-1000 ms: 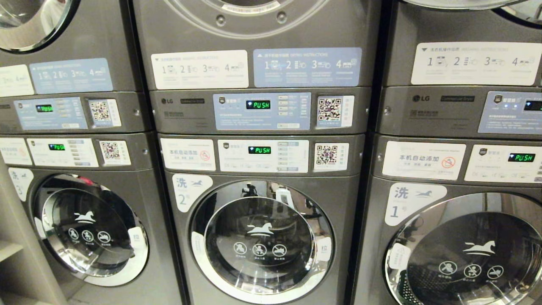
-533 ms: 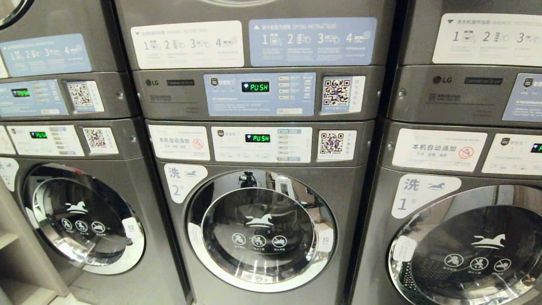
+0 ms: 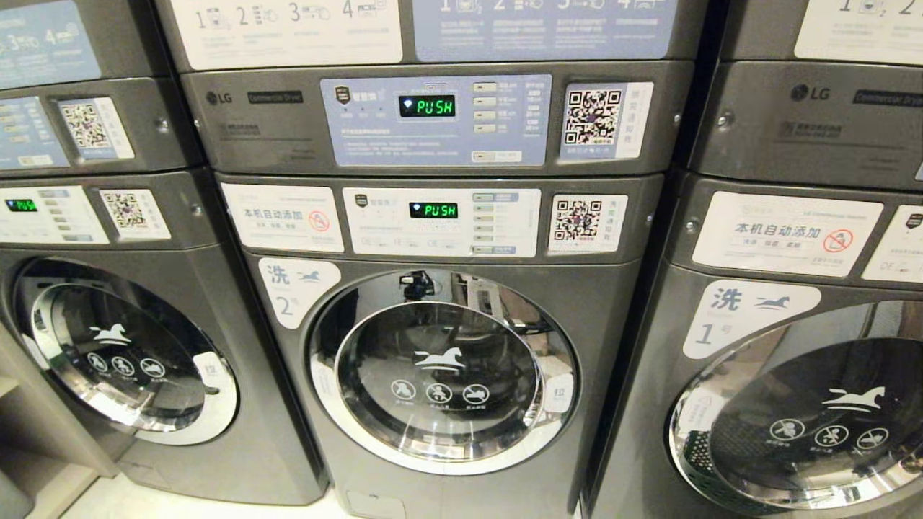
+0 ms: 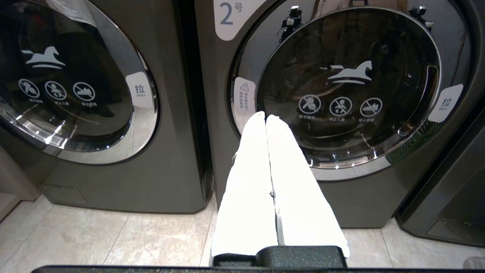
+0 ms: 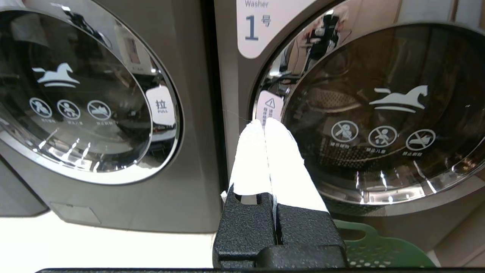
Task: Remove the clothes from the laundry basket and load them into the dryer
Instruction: Take the clothes out of the basket
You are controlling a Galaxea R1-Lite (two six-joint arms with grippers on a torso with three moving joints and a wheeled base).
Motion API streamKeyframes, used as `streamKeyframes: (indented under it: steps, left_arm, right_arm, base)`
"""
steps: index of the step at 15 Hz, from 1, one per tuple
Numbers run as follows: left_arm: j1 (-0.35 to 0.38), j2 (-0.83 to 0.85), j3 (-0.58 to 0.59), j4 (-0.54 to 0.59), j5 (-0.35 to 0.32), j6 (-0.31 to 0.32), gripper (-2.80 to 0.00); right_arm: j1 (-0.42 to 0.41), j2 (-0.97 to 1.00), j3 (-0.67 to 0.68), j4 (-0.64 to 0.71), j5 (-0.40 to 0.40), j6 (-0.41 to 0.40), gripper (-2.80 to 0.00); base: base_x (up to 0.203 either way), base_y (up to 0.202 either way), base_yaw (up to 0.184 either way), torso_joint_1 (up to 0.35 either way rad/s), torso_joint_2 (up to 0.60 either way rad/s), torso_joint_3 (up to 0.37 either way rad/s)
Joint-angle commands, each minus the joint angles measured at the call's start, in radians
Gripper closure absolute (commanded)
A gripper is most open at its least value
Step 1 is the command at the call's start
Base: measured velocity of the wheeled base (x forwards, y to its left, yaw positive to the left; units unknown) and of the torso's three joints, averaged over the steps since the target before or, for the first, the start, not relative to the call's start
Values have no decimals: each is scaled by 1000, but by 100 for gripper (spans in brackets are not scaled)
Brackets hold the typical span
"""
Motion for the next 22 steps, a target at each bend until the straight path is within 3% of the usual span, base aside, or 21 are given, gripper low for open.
streamKeyframes:
  steps: [1,13,22]
  left_arm:
    - [0,0,0,0,0,0,0]
    - [0,0,0,0,0,0,0]
    - [0,0,0,0,0,0,0]
  right_arm:
    - [0,-2,0,-1,0,0,0]
    - [0,-2,0,-1,0,1,0]
    - [0,-2,0,-1,0,1,0]
  base:
    - [0,0,0,0,6,-193]
    - [0,0,0,0,6,-147]
    - [0,0,0,-83,401,310]
